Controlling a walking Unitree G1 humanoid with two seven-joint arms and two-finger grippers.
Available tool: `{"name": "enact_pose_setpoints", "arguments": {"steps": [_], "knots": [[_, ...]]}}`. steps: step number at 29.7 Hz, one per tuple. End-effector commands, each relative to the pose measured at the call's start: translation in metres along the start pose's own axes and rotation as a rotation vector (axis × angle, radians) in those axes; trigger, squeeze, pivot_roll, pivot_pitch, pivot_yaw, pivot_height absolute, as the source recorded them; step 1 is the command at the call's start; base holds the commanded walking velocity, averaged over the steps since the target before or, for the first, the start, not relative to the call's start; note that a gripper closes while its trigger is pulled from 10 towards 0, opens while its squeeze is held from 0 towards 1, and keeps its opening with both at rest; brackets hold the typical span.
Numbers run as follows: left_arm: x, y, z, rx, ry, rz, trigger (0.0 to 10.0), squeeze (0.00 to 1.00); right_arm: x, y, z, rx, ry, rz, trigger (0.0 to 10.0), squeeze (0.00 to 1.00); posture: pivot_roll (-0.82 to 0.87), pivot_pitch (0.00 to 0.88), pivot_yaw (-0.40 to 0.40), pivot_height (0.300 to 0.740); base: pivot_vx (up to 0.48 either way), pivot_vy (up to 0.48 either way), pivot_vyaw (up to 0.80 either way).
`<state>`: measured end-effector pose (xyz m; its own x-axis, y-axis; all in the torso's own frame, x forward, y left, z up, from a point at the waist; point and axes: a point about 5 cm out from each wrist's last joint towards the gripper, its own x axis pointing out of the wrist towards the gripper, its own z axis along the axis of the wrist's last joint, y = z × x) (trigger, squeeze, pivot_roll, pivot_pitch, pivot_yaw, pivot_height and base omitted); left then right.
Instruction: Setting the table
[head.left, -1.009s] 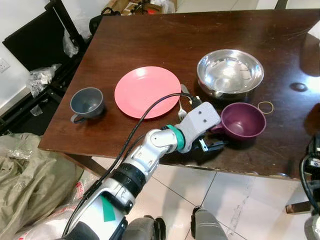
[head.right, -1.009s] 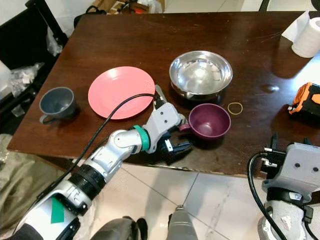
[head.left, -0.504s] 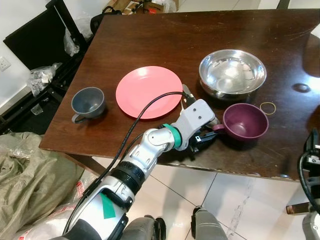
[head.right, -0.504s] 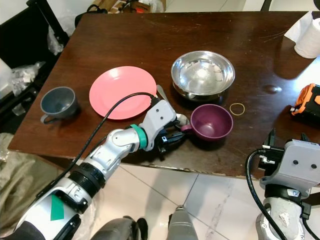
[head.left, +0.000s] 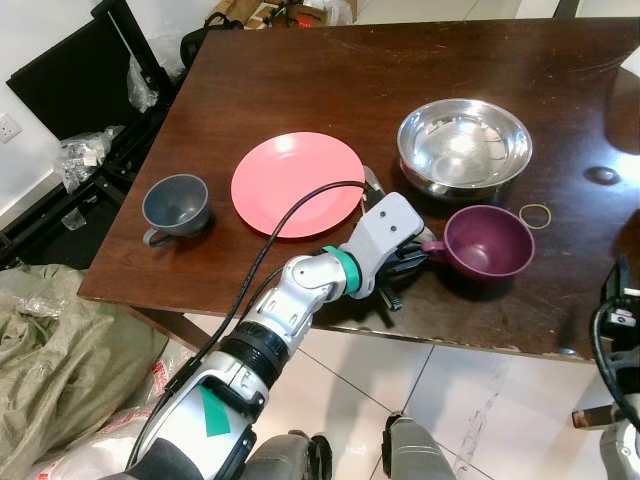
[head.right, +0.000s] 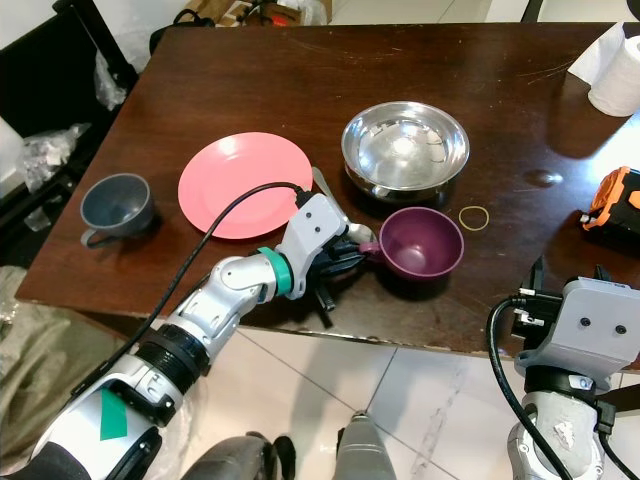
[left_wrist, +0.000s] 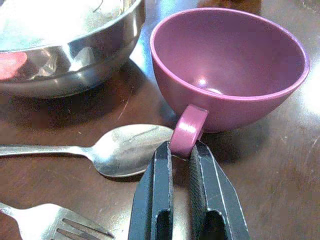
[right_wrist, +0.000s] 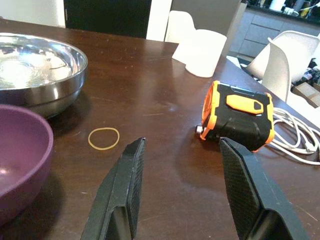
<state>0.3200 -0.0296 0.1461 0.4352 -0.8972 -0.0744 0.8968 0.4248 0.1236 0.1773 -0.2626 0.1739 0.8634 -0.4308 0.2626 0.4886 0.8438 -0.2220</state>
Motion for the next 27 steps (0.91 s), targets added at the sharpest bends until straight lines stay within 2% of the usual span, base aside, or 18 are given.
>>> {"name": "enact_pose_setpoints", "arguments": {"steps": [1,2,4,5,7,8,9,10,11,13,14,16,18,19,20,23,26,27], "knots": [[0.01,-0.014,0.017,-0.071,-0.08,-0.065,10.0,0.0,-0.001,0.001,-0.003,0.008,0.013,0.005,10.0,0.0,-0.15,0.099,0.204,0.74,0.0,0.0,0.0],[0.004,-0.011,0.025,-0.095,-0.104,-0.09,10.0,0.0,0.0,0.001,-0.003,0.007,0.009,0.007,10.0,0.0,-0.14,0.099,0.203,0.74,0.0,0.0,0.0],[0.004,-0.011,0.025,-0.095,-0.104,-0.09,10.0,0.0,0.0,0.001,-0.003,0.007,0.009,0.007,10.0,0.0,-0.14,0.099,0.203,0.74,0.0,0.0,0.0],[-0.007,-0.001,0.036,-0.129,-0.136,-0.102,10.0,0.0,0.002,0.001,-0.001,0.006,0.001,0.009,10.0,0.0,-0.14,0.1,0.2,0.74,0.0,0.0,0.0],[-0.007,-0.001,0.036,-0.129,-0.136,-0.102,10.0,0.0,0.002,0.001,-0.001,0.006,0.001,0.009,10.0,0.0,-0.14,0.1,0.2,0.74,0.0,0.0,0.0],[-0.018,0.01,0.045,-0.149,-0.164,-0.098,10.0,0.0,0.004,0.0,0.001,0.006,-0.006,0.009,10.0,0.0,-0.13,0.101,0.193,0.74,0.0,0.0,0.0],[-0.035,0.029,0.056,-0.136,-0.19,-0.052,10.0,0.0,0.006,0.0,0.002,0.004,-0.012,0.014,10.0,0.0,-0.12,0.101,0.18,0.74,0.0,0.0,0.0],[-0.035,0.029,0.056,-0.136,-0.19,-0.052,10.0,0.0,0.006,0.0,0.002,0.004,-0.012,0.014,10.0,0.0,-0.12,0.101,0.18,0.74,0.0,0.0,0.0],[-0.048,0.043,0.064,-0.12,-0.207,-0.007,10.0,0.0,0.008,0.0,0.003,0.003,-0.015,0.019,10.0,0.0,-0.11,0.102,0.175,0.74,0.0,0.0,0.0],[-0.048,0.043,0.064,-0.12,-0.207,-0.007,10.0,0.0,0.008,0.0,0.003,0.003,-0.015,0.019,10.0,0.0,-0.11,0.102,0.175,0.74,0.0,0.0,0.0],[-0.057,0.052,0.069,-0.102,-0.216,0.031,10.0,0.0,0.009,0.0,0.003,0.004,-0.018,0.024,10.0,0.0,-0.11,0.103,0.169,0.74,0.0,0.0,0.0],[-0.057,0.052,0.069,-0.102,-0.216,0.031,10.0,0.0,0.009,0.0,0.003,0.004,-0.018,0.024,10.0,0.0,-0.11,0.103,0.169,0.74,0.0,0.0,0.0],[-0.075,0.075,0.077,-0.043,-0.22,0.149,10.0,0.0,0.016,0.006,0.006,0.014,-0.036,0.053,10.0,0.0,-0.09,0.105,0.158,0.74,0.0,0.0,0.0],[-0.075,0.075,0.077,-0.043,-0.22,0.149,10.0,0.0,0.016,0.006,0.006,0.014,-0.036,0.053,10.0,0.0,-0.09,0.105,0.158,0.74,0.0,0.0,0.0],[-0.083,0.084,0.079,-0.023,-0.215,0.2,10.0,0.0,0.019,0.011,0.009,0.019,-0.049,0.072,10.0,0.0,-0.09,0.105,0.158,0.74,0.0,0.0,0.0],[-0.089,0.09,0.08,-0.01,-0.208,0.232,10.0,0.0,0.021,0.016,0.012,0.029,-0.061,0.089,10.0,0.0,-0.08,0.105,0.154,0.74,0.0,0.0,0.0],[-0.101,0.101,0.081,0.009,-0.186,0.331,10.0,0.0,0.026,0.036,0.019,0.062,-0.089,0.142,10.0,0.0,-0.08,0.101,0.153,0.74,0.0,0.0,0.0],[-0.101,0.101,0.081,0.009,-0.186,0.331,10.0,0.0,0.026,0.036,0.019,0.062,-0.089,0.142,10.0,0.0,-0.08,0.101,0.153,0.74,0.0,0.0,0.0]]}}
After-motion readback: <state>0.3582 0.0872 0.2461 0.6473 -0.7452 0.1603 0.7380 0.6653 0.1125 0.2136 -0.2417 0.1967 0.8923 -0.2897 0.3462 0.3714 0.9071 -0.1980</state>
